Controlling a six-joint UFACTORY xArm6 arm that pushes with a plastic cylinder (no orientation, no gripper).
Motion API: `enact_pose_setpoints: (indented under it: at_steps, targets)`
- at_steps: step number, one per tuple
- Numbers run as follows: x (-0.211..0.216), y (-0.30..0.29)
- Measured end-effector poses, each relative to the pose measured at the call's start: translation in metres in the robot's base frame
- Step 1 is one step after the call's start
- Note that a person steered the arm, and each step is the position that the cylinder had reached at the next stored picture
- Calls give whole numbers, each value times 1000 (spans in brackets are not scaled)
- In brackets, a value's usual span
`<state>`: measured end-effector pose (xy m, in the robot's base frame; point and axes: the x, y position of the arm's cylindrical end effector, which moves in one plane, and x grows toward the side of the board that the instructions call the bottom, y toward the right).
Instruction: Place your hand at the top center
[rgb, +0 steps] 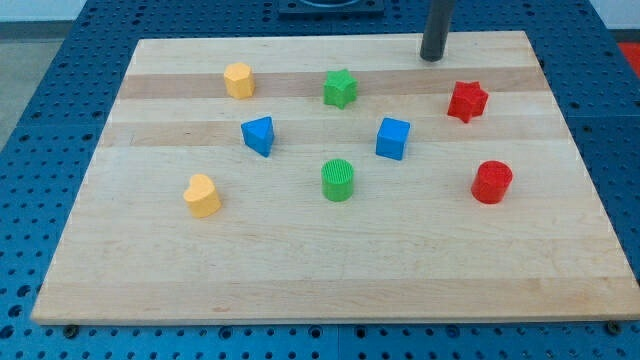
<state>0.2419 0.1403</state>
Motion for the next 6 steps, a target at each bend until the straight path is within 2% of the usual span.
enact_pose_setpoints:
  at_steps: [2, 3, 4, 5, 6]
  targets:
    - [-26, -136]
    - [-26, -136]
    - [-26, -171]
    - [-26, -177]
    - [-26, -243]
